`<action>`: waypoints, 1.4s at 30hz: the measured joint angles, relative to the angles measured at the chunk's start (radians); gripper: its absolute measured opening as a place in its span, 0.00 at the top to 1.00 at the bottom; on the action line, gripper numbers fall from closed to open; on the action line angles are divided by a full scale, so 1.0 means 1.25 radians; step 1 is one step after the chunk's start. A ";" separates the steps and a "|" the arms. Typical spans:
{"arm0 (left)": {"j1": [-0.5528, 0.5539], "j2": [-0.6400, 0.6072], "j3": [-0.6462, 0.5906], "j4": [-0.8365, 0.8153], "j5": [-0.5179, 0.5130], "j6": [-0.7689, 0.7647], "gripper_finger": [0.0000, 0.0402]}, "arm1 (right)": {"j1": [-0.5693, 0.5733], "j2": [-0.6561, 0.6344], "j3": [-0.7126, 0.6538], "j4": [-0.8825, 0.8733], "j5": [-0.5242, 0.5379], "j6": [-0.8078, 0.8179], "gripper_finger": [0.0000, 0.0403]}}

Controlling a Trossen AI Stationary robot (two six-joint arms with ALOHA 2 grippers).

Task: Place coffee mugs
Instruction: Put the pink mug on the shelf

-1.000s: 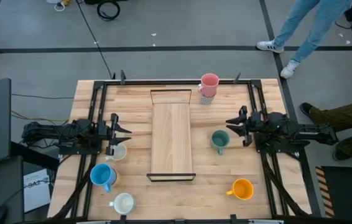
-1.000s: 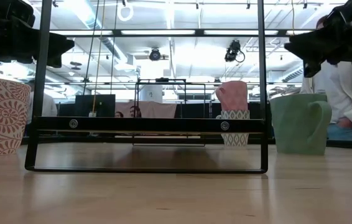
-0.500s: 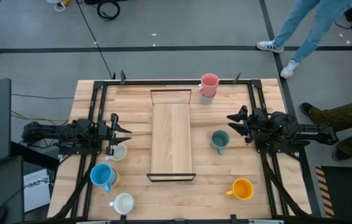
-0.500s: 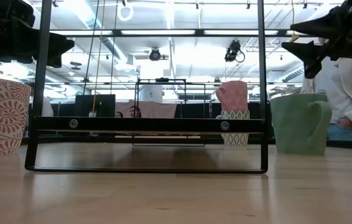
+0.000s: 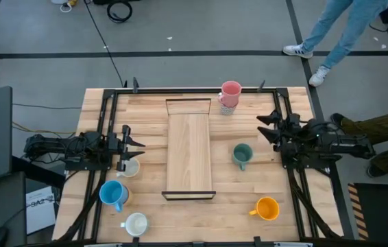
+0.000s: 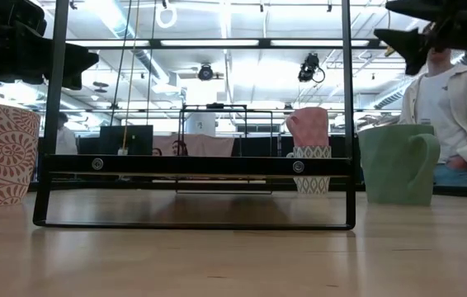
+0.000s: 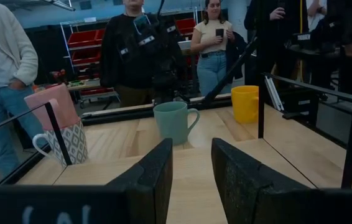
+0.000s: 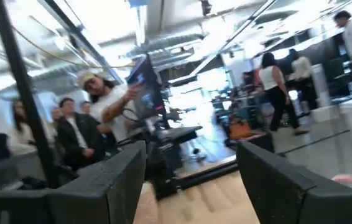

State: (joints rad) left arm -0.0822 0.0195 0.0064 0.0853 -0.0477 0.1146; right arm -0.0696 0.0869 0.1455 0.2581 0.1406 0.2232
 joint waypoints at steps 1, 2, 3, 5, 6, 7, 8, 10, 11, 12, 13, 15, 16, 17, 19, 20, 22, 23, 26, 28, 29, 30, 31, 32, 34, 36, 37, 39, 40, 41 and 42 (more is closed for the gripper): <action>0.000 0.000 0.000 0.000 0.000 0.000 0.70 | 0.000 0.018 0.024 -0.020 0.006 -0.011 0.36; 0.000 0.000 0.000 0.000 0.000 0.000 0.70 | 0.000 0.038 0.049 -0.045 0.016 -0.021 0.36; 0.000 0.000 0.000 0.000 0.000 0.000 0.70 | 0.000 0.060 0.077 -0.073 0.027 -0.033 0.36; 0.000 0.000 0.000 0.000 0.000 0.000 0.70 | 0.000 0.110 0.136 -0.139 0.059 -0.056 0.36; 0.000 0.000 0.000 0.000 0.000 0.000 0.70 | -0.003 0.137 0.166 -0.172 0.074 -0.067 0.36; 0.000 0.000 0.000 0.000 0.000 0.000 0.70 | -0.007 0.164 0.197 -0.205 0.086 -0.076 0.36; 0.000 0.000 0.000 0.000 0.000 0.000 0.70 | -0.013 0.192 0.229 -0.236 0.094 -0.085 0.36; 0.000 0.000 0.000 0.000 0.000 0.000 0.70 | -0.030 0.249 0.291 -0.294 0.100 -0.108 0.36; 0.000 0.000 0.000 0.000 0.000 0.000 0.70 | -0.040 0.276 0.321 -0.317 0.100 -0.121 0.36; 0.000 0.000 0.000 0.000 0.000 0.000 0.70 | -0.052 0.305 0.351 -0.340 0.099 -0.135 0.36; 0.000 0.000 0.000 0.000 0.000 0.000 0.70 | -0.064 0.331 0.380 -0.365 0.099 -0.146 0.36; 0.000 0.000 0.000 0.000 0.000 0.000 0.70 | -0.090 0.384 0.438 -0.407 0.099 -0.172 0.36; 0.000 0.000 0.000 0.000 0.000 0.000 0.70 | -0.104 0.411 0.467 -0.427 0.099 -0.186 0.36; 0.000 0.000 0.000 0.000 0.000 0.000 0.70 | -0.119 0.437 0.494 -0.450 0.098 -0.201 0.36; 0.000 0.000 0.000 0.000 0.000 0.000 0.70 | -0.152 0.490 0.547 -0.500 0.096 -0.229 0.36; 0.000 0.000 0.000 0.000 0.000 0.000 0.70 | -0.169 0.517 0.572 -0.521 0.090 -0.241 0.36; 0.000 0.000 0.000 0.000 0.000 0.000 0.70 | -0.207 0.567 0.618 -0.559 0.063 -0.264 0.36; 0.000 0.000 0.000 0.000 0.000 0.000 0.70 | -0.226 0.591 0.638 -0.570 0.044 -0.272 0.36; 0.000 0.000 0.000 0.000 0.000 0.000 0.70 | -0.284 0.664 0.690 -0.587 -0.026 -0.292 0.36; 0.000 0.000 0.000 0.000 0.000 0.000 0.70 | -0.318 0.711 0.720 -0.590 -0.071 -0.306 0.36; 0.000 0.000 0.000 0.000 0.000 0.000 0.70 | -0.334 0.734 0.733 -0.589 -0.092 -0.316 0.36; 0.000 0.000 0.000 0.000 0.000 0.000 0.70 | -0.348 0.755 0.745 -0.591 -0.111 -0.325 0.36; 0.000 0.000 0.000 0.000 0.000 0.000 0.70 | -0.361 0.776 0.758 -0.592 -0.128 -0.327 0.36; 0.000 0.000 0.000 0.000 0.000 0.000 0.70 | -0.373 0.795 0.769 -0.592 -0.144 -0.327 0.36; 0.000 0.000 0.000 0.000 0.000 0.000 0.70 | -0.393 0.832 0.786 -0.602 -0.169 -0.331 0.36; 0.000 0.000 0.000 0.000 0.000 0.000 0.70 | -0.409 0.863 0.797 -0.609 -0.174 -0.355 0.36; 0.000 0.000 0.000 0.000 0.000 0.000 0.70 | -0.416 0.876 0.801 -0.613 -0.174 -0.373 0.36; 0.000 0.000 0.000 0.000 0.000 0.000 0.70 | -0.429 0.902 0.810 -0.625 -0.175 -0.396 0.36; 0.000 0.000 0.000 0.000 0.000 0.000 0.70 | -0.435 0.914 0.814 -0.630 -0.176 -0.403 0.36; 0.000 0.000 0.000 0.000 0.000 0.000 0.70 | -0.441 0.926 0.815 -0.635 -0.176 -0.412 0.36; 0.000 0.000 0.000 0.000 0.000 0.000 0.70 | -0.446 0.936 0.815 -0.638 -0.176 -0.420 0.36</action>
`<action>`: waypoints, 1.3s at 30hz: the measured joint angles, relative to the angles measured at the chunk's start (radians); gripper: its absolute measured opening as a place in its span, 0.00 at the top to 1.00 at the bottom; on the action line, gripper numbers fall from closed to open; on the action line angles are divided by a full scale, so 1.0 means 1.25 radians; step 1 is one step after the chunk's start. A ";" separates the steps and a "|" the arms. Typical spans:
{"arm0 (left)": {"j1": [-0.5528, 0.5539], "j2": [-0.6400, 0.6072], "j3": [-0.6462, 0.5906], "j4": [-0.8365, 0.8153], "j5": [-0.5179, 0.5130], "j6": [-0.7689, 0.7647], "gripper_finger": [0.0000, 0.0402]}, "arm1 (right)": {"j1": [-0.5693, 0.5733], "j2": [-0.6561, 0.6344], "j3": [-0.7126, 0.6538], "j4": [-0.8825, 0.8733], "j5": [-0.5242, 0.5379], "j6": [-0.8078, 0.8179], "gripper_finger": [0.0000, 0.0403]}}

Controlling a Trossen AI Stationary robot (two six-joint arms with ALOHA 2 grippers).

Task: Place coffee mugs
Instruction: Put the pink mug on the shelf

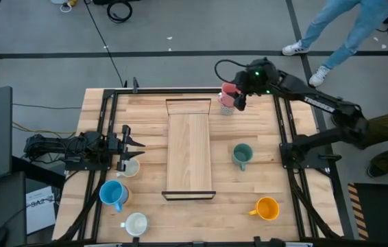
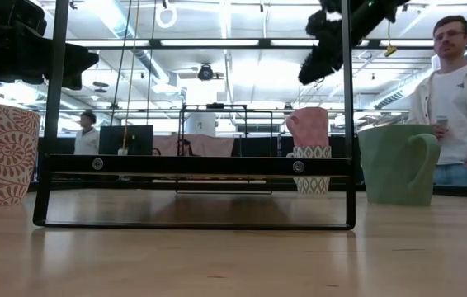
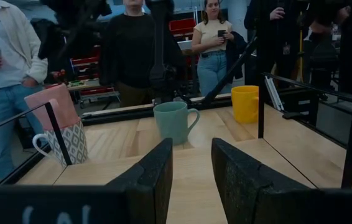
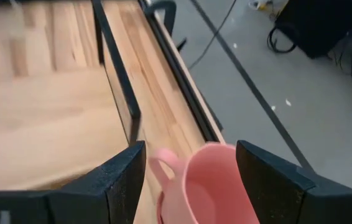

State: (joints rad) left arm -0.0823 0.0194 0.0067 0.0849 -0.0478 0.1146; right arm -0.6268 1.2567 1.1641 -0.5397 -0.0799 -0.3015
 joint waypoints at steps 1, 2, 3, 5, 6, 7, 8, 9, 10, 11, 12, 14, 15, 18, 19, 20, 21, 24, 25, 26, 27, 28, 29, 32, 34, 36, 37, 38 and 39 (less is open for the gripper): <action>0.000 0.000 0.000 0.000 0.000 0.000 0.70 | -0.004 0.010 0.000 0.000 0.000 -0.005 0.36; 0.000 0.000 0.000 0.000 0.000 0.000 0.70 | -0.008 0.018 0.000 0.000 0.000 -0.007 0.36; 0.000 0.000 0.000 0.000 0.000 0.000 0.70 | -0.011 0.026 0.000 0.000 0.000 -0.007 0.36; 0.000 0.000 0.000 0.000 0.000 0.000 0.70 | -0.016 0.038 0.000 0.000 0.000 -0.007 0.36; 0.000 0.000 0.000 0.000 0.000 0.000 0.70 | -0.016 0.043 0.000 0.000 0.000 -0.007 0.36; 0.000 0.000 0.000 0.000 0.000 0.000 0.70 | -0.017 0.049 0.000 -0.002 0.000 -0.008 0.36; 0.000 0.000 0.000 0.000 0.000 0.000 0.70 | -0.018 0.053 0.000 -0.002 -0.002 -0.011 0.36; 0.000 0.000 0.000 0.000 0.000 0.000 0.70 | -0.019 0.055 0.000 -0.006 -0.006 -0.012 0.36; 0.000 0.000 0.000 0.000 0.000 0.000 0.70 | -0.021 0.055 0.000 -0.012 -0.012 -0.015 0.36; 0.000 0.000 0.000 0.000 0.000 0.000 0.70 | -0.021 0.058 0.000 -0.015 -0.018 -0.019 0.36; 0.000 0.000 0.000 0.000 0.000 0.000 0.70 | -0.021 0.060 0.000 -0.017 -0.023 -0.021 0.36; 0.000 0.000 0.000 0.000 0.000 0.000 0.70 | -0.025 0.064 0.000 -0.035 -0.028 -0.025 0.36; 0.000 0.000 0.000 0.000 0.000 0.000 0.70 | -0.025 0.067 0.000 -0.037 -0.028 -0.027 0.36; 0.000 0.000 0.000 0.000 0.000 0.000 0.70 | -0.030 0.079 0.000 -0.046 -0.026 -0.028 0.36; 0.000 0.000 0.000 0.000 0.000 0.000 0.70 | -0.032 0.083 0.000 -0.049 -0.026 -0.028 0.36; 0.000 0.000 0.000 0.000 0.000 0.000 0.70 | -0.034 0.089 -0.001 -0.050 -0.023 -0.031 0.36; 0.000 0.000 0.000 0.000 0.000 0.000 0.70 | -0.034 0.093 -0.001 -0.049 -0.023 -0.032 0.36; 0.000 0.000 0.000 0.000 0.000 0.000 0.70 | -0.038 0.106 -0.001 -0.050 -0.020 -0.034 0.37; 0.000 0.000 0.000 0.000 0.000 0.000 0.70 | -0.039 0.108 -0.001 -0.054 -0.021 -0.034 0.37; 0.000 0.000 0.000 0.000 0.000 0.000 0.70 | -0.040 0.110 -0.001 -0.059 -0.020 -0.035 0.37; 0.000 0.000 0.000 0.000 0.000 0.000 0.70 | -0.040 0.113 -0.001 -0.056 -0.021 -0.037 0.38; 0.000 0.000 0.000 0.000 0.001 0.000 0.70 | -0.040 0.115 -0.001 -0.054 -0.021 -0.037 0.39; 0.000 0.000 0.000 0.000 0.000 0.000 0.70 | -0.040 0.118 -0.001 -0.061 -0.021 -0.038 0.40; 0.000 0.000 0.000 0.000 0.000 0.000 0.70 | -0.040 0.127 -0.001 -0.065 -0.021 -0.040 0.45; 0.000 0.000 0.000 0.000 0.000 0.000 0.70 | -0.041 0.135 -0.001 -0.077 -0.021 -0.043 0.48; 0.000 0.000 0.000 0.000 0.000 0.000 0.70 | -0.041 0.145 -0.001 -0.081 -0.020 -0.049 0.51; 0.000 0.000 0.000 0.000 0.000 0.000 0.70 | -0.041 0.147 -0.001 -0.083 -0.020 -0.049 0.52; 0.000 0.000 0.000 0.000 0.000 0.000 0.70 | -0.041 0.149 -0.001 -0.088 -0.020 -0.049 0.53; 0.000 0.000 0.000 0.000 0.000 0.000 0.70 | -0.041 0.151 -0.001 -0.085 -0.020 -0.049 0.55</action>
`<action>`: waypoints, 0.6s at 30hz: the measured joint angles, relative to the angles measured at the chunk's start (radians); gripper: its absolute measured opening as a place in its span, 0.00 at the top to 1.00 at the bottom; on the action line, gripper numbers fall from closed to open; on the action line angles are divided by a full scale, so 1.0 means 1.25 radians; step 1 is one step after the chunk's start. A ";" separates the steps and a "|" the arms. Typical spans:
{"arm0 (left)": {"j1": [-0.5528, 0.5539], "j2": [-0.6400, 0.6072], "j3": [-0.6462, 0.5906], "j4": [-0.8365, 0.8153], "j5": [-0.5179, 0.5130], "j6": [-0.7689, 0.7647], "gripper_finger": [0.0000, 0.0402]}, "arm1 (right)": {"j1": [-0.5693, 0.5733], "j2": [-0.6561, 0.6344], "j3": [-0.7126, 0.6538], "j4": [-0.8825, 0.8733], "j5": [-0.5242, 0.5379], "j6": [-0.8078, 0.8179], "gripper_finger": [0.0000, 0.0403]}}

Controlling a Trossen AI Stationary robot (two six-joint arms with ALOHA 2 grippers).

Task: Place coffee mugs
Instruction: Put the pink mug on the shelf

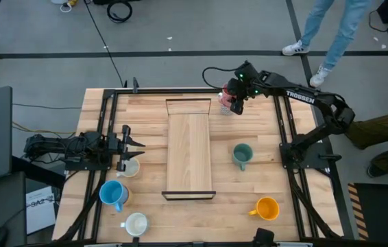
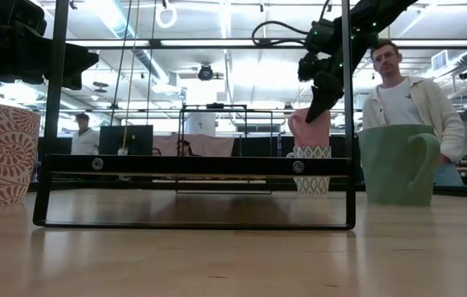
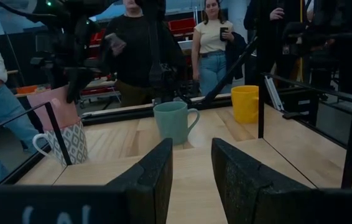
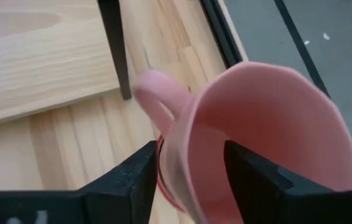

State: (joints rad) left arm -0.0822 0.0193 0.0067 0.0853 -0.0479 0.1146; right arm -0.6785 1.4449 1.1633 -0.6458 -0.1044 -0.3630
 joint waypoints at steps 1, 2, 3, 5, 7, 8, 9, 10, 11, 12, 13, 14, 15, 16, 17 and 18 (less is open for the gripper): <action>0.000 0.000 0.000 0.000 0.000 0.000 0.70 | 0.000 0.001 0.000 0.005 -0.001 0.000 0.57; 0.000 0.000 0.000 0.000 0.000 0.000 0.70 | 0.000 0.001 0.000 0.002 -0.001 0.000 0.58; 0.000 0.000 0.000 0.000 0.000 0.000 0.70 | 0.000 0.001 0.000 0.002 -0.001 0.000 0.60; 0.000 0.000 0.000 0.000 0.000 0.000 0.70 | -0.001 0.001 0.000 0.004 -0.001 0.000 0.63; 0.000 0.000 0.000 -0.001 0.000 0.000 0.70 | -0.001 0.001 0.000 0.004 -0.001 0.000 0.66; 0.000 0.000 0.000 0.000 0.000 0.000 0.70 | -0.001 0.001 0.000 0.004 -0.001 0.000 0.67; 0.000 0.000 0.000 0.000 0.000 0.000 0.70 | -0.001 0.001 0.000 0.004 -0.001 0.000 0.69; 0.000 0.000 0.000 0.000 0.000 0.000 0.70 | -0.001 0.001 0.000 0.004 -0.001 0.000 0.71; 0.000 0.000 0.000 0.000 0.000 0.000 0.70 | -0.001 0.001 0.000 0.004 -0.001 0.000 0.72; 0.000 0.000 0.000 0.000 0.000 0.000 0.70 | -0.001 0.001 0.000 0.005 -0.001 0.000 0.74; 0.000 0.000 0.000 0.000 0.000 0.000 0.70 | -0.001 0.001 0.000 0.005 -0.001 0.000 0.76; 0.000 0.000 0.000 0.000 0.000 0.000 0.70 | -0.001 0.001 0.000 0.006 -0.001 0.000 0.78; 0.000 0.000 0.000 0.000 0.000 0.000 0.70 | -0.001 0.001 0.000 0.006 -0.001 0.000 0.79; 0.000 0.000 0.000 0.000 0.000 0.000 0.70 | -0.002 0.001 0.000 0.006 -0.001 0.000 0.81; 0.000 0.000 0.000 0.000 0.000 0.000 0.70 | -0.002 0.001 0.000 0.007 -0.001 0.000 0.83; 0.000 0.000 0.000 0.000 0.000 0.000 0.70 | -0.002 0.001 0.000 0.007 -0.001 0.000 0.85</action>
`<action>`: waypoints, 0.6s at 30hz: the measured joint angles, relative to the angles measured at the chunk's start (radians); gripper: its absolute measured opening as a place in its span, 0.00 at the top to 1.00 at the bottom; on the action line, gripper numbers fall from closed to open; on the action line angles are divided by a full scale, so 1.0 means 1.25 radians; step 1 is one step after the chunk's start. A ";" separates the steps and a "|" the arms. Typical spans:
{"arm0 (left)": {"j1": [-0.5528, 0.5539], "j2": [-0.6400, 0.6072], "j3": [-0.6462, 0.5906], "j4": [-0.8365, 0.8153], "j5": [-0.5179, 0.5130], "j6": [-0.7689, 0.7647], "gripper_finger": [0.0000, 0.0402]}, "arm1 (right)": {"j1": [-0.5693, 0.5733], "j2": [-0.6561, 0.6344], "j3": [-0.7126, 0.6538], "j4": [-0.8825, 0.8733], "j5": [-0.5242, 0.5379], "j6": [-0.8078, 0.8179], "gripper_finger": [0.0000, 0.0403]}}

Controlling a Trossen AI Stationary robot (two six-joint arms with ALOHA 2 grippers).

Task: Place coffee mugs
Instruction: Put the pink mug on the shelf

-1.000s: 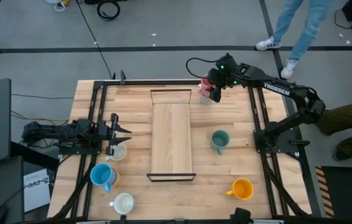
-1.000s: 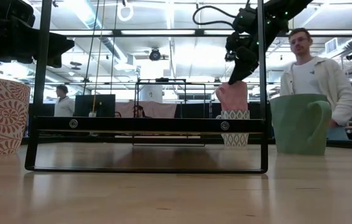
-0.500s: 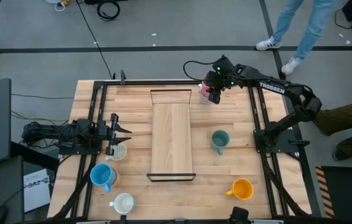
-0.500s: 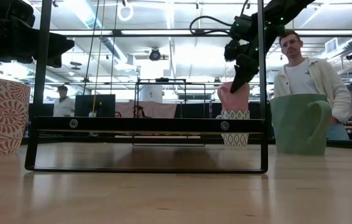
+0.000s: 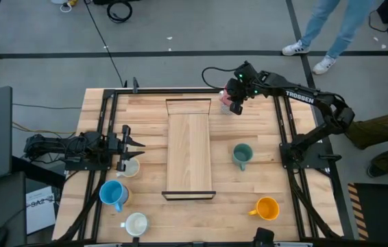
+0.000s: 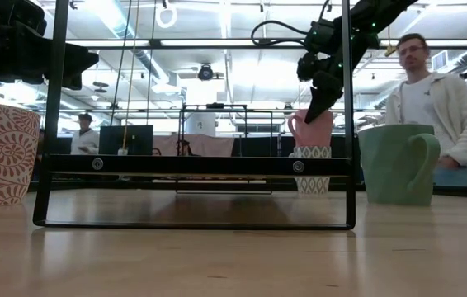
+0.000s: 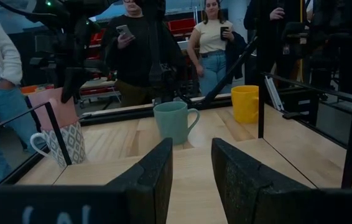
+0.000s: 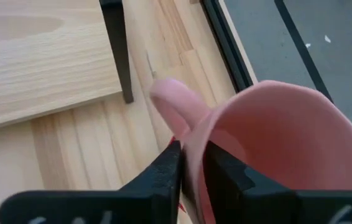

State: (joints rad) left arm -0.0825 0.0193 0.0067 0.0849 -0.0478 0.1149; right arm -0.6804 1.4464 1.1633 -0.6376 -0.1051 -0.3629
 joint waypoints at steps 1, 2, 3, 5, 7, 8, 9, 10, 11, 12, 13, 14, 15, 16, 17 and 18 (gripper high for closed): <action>0.000 0.000 0.000 0.000 0.000 0.000 0.70 | 0.000 0.000 0.000 0.000 0.000 0.001 0.86; 0.000 0.000 0.000 0.000 0.000 0.000 0.70 | 0.000 0.000 0.000 -0.003 0.000 0.001 0.88; 0.000 0.000 0.000 0.000 0.000 0.000 0.70 | 0.000 0.000 0.000 -0.006 0.000 0.001 0.89; 0.000 0.000 0.000 0.000 0.000 0.000 0.70 | 0.000 0.001 -0.001 -0.005 0.001 0.001 0.91; 0.000 0.000 0.000 0.000 0.000 0.000 0.70 | 0.000 0.001 -0.001 -0.004 0.002 0.001 0.91; 0.000 0.000 0.000 0.000 0.000 0.000 0.70 | 0.000 0.001 -0.001 -0.005 0.002 0.001 0.91; 0.000 0.000 0.000 0.000 0.000 0.000 0.70 | -0.001 0.001 -0.001 -0.005 0.002 0.001 0.91; 0.000 0.000 0.000 0.000 0.000 0.000 0.70 | -0.001 0.001 -0.001 -0.005 0.002 0.001 0.91; 0.000 0.000 0.000 0.000 0.000 0.000 0.70 | -0.001 0.001 -0.001 -0.005 0.002 0.001 0.91; 0.000 0.000 0.000 0.000 0.000 0.000 0.70 | -0.001 0.001 -0.001 -0.006 0.002 0.001 0.91; 0.000 0.000 0.000 0.000 0.000 0.000 0.70 | 0.000 0.001 -0.001 -0.006 0.002 0.001 0.91; 0.000 0.000 0.000 0.000 0.000 0.000 0.70 | 0.000 0.001 -0.001 -0.007 0.002 0.001 0.92; 0.000 0.000 0.000 0.000 0.000 0.000 0.70 | 0.000 0.000 -0.001 -0.007 0.002 0.001 0.92; 0.000 0.000 0.000 0.000 0.000 0.000 0.70 | 0.000 -0.003 -0.001 -0.007 0.002 0.001 0.92; 0.000 0.000 0.000 0.000 0.000 0.000 0.70 | 0.000 -0.007 -0.001 -0.007 0.002 0.001 0.92; 0.000 0.000 0.000 0.000 0.000 0.000 0.70 | 0.000 -0.012 -0.001 -0.007 0.002 0.001 0.92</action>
State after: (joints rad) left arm -0.0822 0.0193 0.0067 0.0849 -0.0479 0.1146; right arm -0.6807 1.4316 1.1625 -0.6468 -0.1024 -0.3622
